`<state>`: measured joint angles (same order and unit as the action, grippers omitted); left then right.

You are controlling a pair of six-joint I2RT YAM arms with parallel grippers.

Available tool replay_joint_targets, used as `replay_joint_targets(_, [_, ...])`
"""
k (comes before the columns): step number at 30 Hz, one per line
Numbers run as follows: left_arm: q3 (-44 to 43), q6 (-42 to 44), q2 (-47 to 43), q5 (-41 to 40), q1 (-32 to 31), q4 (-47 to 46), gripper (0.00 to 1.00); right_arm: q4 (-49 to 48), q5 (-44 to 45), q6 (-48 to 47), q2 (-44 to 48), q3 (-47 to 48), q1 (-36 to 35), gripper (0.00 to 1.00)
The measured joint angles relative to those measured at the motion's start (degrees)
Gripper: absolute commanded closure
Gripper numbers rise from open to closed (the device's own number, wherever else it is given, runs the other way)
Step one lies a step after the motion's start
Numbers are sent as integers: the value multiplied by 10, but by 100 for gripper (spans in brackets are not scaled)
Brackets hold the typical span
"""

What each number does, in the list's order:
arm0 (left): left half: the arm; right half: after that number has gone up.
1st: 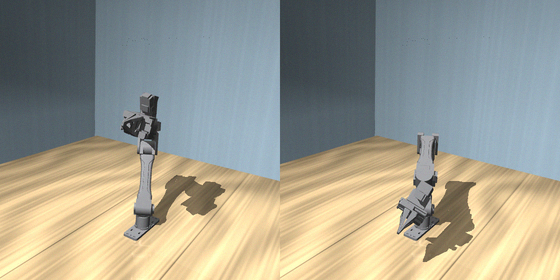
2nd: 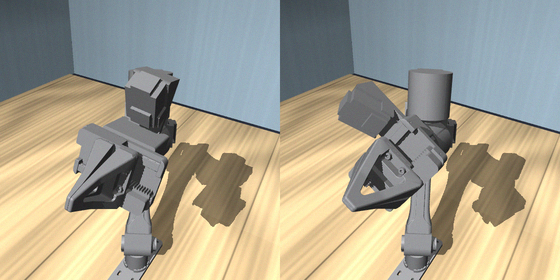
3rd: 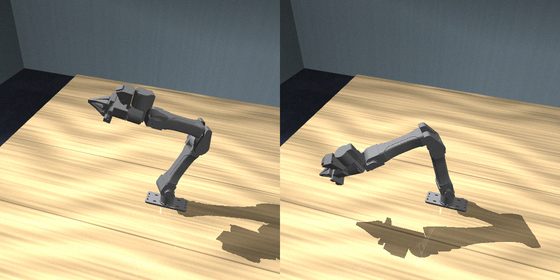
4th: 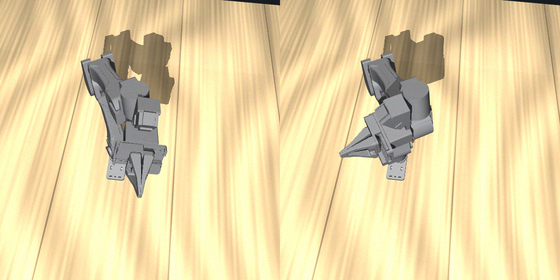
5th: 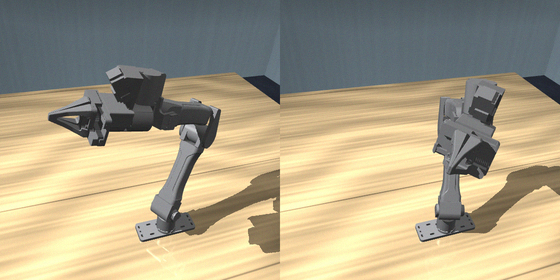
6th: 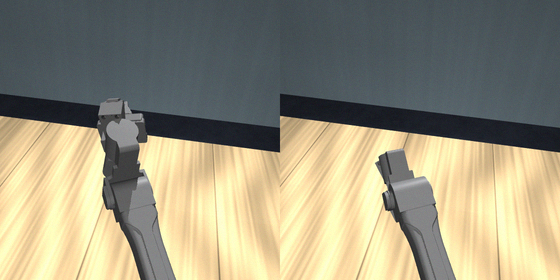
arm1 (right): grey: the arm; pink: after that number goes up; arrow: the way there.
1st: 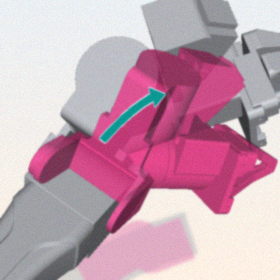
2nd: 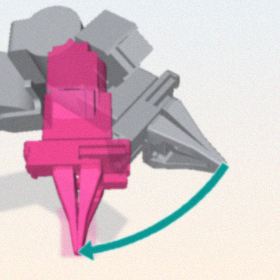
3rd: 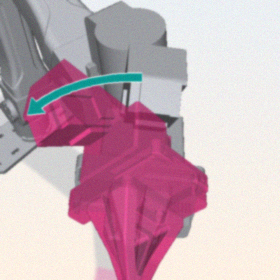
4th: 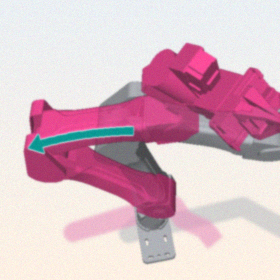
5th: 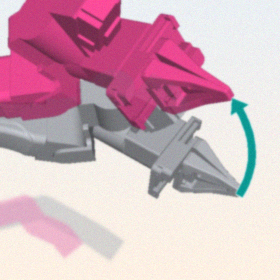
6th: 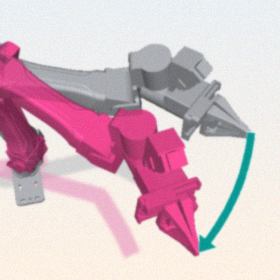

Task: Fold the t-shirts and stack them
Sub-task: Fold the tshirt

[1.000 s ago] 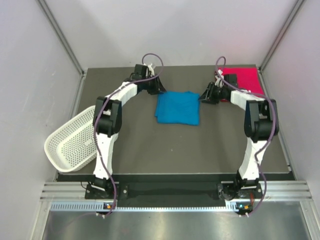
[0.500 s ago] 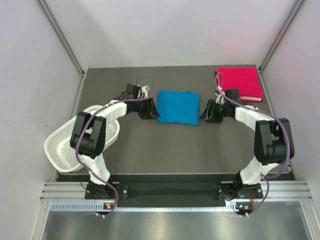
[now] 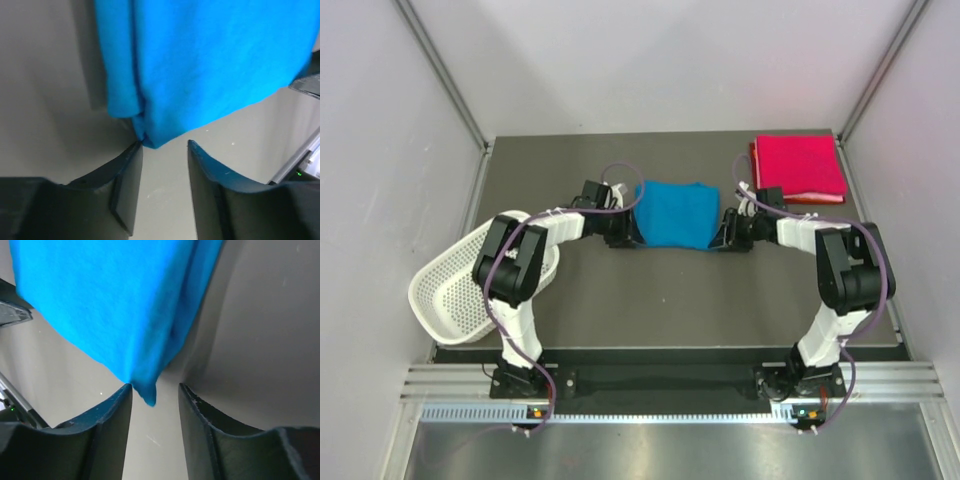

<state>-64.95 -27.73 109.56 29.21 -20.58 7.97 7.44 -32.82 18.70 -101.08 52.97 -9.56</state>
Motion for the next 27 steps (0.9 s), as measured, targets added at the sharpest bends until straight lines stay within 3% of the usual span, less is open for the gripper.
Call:
replay_joint_targets(1, [-1, -1, 6, 3, 0, -2, 68, -5, -1, 1, -3, 0, -1, 60])
replay_joint_targets(3, [-5, 0, 10, -4, 0, -4, 87, -12, 1, 0, -5, 0, -3, 76])
replay_joint_targets(4, [-7, 3, 13, -8, 0, -2, 100, -11, 7, 0, -6, 0, -4, 93])
replay_joint_targets(5, [-9, 3, 15, -12, 0, -1, 100, -10, 12, -2, -7, 0, -5, 100])
replay_joint_targets(15, [-40, 25, 16, -81, -7, 61, 100, -15, 50, 5, 14, -27, -13, 100])
replay_joint_targets(16, [-40, 24, 15, -83, -7, 63, 100, -15, 52, 6, 16, -30, -15, 86])
replay_joint_targets(17, [-40, 24, 14, -86, -8, 67, 90, -14, 54, 8, 20, -32, -20, 77])
replay_joint_targets(19, [-40, 26, 10, -95, -9, 75, 83, -13, 55, 12, 29, -36, -26, 58])
replay_joint_targets(23, [-41, 28, -2, -118, -9, 108, 69, -1, 67, 23, 56, -38, -31, 44])
replay_joint_targets(25, [-44, 29, -9, -134, -9, 127, 67, 8, 82, 29, 72, -37, -31, 33])
replay_joint_targets(27, [-55, 30, -13, -153, -8, 153, 66, 22, 99, 32, 76, -26, -31, 30])
